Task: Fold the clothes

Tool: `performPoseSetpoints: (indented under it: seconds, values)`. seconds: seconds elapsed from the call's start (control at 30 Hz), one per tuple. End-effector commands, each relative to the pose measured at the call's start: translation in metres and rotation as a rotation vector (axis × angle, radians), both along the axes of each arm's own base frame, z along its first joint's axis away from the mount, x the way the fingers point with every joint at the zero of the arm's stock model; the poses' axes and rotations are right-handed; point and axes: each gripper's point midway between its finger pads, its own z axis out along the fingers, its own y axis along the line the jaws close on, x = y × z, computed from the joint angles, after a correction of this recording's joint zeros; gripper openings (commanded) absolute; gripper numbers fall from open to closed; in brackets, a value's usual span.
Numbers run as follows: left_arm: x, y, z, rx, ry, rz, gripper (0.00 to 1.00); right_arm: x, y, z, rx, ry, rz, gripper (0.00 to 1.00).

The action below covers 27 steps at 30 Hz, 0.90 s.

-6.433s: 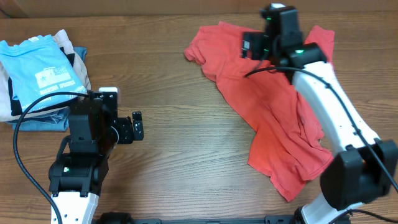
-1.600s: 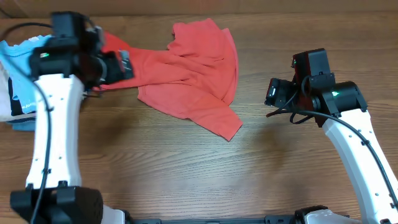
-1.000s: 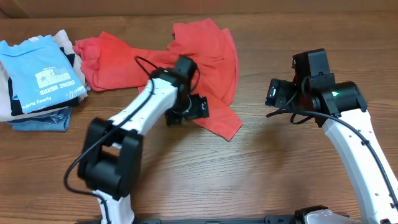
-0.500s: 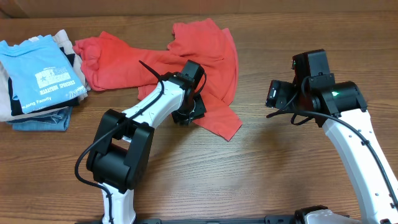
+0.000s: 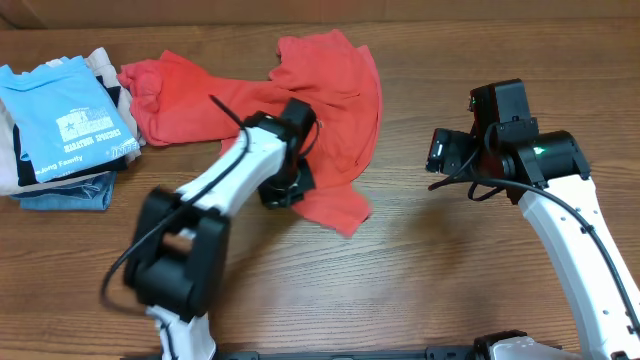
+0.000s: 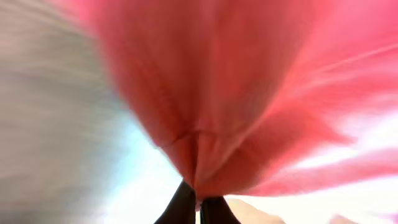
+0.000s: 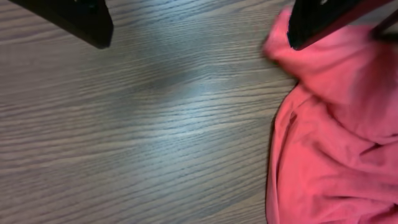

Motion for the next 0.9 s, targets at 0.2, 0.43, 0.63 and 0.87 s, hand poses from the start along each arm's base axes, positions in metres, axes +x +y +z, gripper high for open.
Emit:
performPoseSetpoints:
  seconds: [0.2, 0.43, 0.63, 0.87]
  values:
    - [-0.052, 0.114, 0.167, 0.192, -0.326, 0.084, 0.04, 0.027, 0.022, -0.024, 0.039, 0.024, 0.138, 0.95]
    - [-0.1, 0.163, 0.218, 0.292, -0.48, 0.173, 0.04, 0.054, 0.058, -0.04, 0.191, 0.001, 0.217, 0.95]
    - [-0.127, 0.207, 0.248, 0.396, -0.608, 0.33, 0.04, 0.057, 0.093, -0.064, 0.263, 0.04, 0.32, 0.95]
    - [-0.139, 0.24, 0.257, 0.508, -0.621, 0.455, 0.04, 0.072, 0.139, -0.094, 0.255, 0.013, 0.416, 0.95]
